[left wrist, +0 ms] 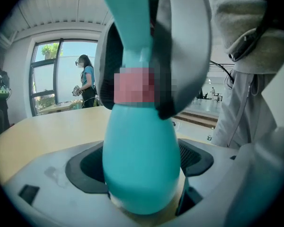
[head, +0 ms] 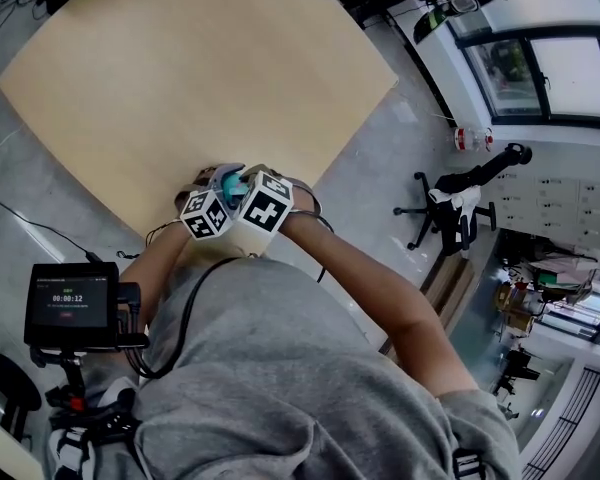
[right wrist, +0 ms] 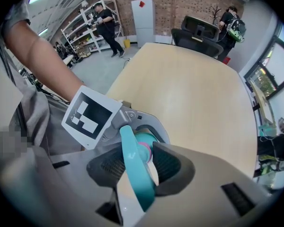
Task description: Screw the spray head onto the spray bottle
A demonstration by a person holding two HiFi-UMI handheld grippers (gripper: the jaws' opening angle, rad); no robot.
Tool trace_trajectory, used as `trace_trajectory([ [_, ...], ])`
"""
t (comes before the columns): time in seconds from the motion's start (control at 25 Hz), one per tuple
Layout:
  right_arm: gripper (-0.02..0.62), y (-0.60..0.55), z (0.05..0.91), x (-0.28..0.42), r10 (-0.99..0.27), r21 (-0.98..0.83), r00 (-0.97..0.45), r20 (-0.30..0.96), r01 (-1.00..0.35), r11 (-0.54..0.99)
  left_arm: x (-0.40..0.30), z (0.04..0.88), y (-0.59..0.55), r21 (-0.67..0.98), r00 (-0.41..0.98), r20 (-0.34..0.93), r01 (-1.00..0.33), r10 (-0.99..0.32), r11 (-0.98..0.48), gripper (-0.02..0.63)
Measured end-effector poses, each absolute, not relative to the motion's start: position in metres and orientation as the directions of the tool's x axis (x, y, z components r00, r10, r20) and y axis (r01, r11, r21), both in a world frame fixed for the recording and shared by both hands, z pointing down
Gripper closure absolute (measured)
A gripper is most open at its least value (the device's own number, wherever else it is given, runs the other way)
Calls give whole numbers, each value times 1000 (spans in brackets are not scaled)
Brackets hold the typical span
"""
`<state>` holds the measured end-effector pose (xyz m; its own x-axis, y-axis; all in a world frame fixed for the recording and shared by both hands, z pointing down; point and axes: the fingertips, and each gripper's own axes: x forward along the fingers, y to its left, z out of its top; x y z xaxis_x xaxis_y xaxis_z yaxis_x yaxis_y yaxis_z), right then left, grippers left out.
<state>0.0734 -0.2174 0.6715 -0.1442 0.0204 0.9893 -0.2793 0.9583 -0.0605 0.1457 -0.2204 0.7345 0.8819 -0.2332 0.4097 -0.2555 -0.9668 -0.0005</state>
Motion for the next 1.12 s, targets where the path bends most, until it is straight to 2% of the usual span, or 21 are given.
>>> trace_trajectory([
  [0.12, 448, -224, 675, 77, 26, -59, -131, 991, -252, 966, 138, 731, -219, -6, 888, 404, -238, -220, -971, 162],
  [0.28, 443, -233, 678, 78, 16, -37, -124, 992, -175, 984, 122, 727, -219, -7, 894, 401, -216, -200, -976, 153],
  [0.4, 434, -240, 683, 77, 2, -31, -156, 988, -187, 982, 107, 729, -223, 13, 898, 393, -221, -199, -975, 153],
  [0.52, 434, -245, 684, 78, -3, -38, -201, 980, -200, 979, 99, 732, -224, 30, 903, 405, -170, -144, -985, 153],
  [0.68, 418, -249, 668, 82, 13, -86, -302, 953, -228, 970, 83, 722, -230, 28, 905, 407, -146, -122, -989, 155],
  [0.8, 414, -246, 632, 75, -28, -93, -397, 918, -282, 955, 44, 675, -242, 33, 914, 349, -231, -206, -972, 156],
  [0.92, 414, -240, 568, 53, -145, -99, -548, 824, -392, 914, -7, 598, -249, 9, 904, 241, -366, -353, -931, 166],
  [0.96, 414, -242, 548, 52, -206, -106, -603, 770, -440, 892, -15, 576, -251, -15, 898, 204, -396, -391, -918, 192],
  [1.0, 414, -245, 527, 56, -276, -117, -654, 705, -491, 863, -17, 556, -251, -48, 892, 165, -419, -421, -907, 249],
  [1.08, 418, -244, 484, 72, -411, -157, -721, 559, -578, 801, -13, 509, -244, -110, 880, 85, -458, -467, -882, 427],
  [1.12, 448, -240, 460, 81, -471, -177, -735, 487, -612, 771, -11, 484, -238, -124, 871, 52, -480, -488, -869, 507],
])
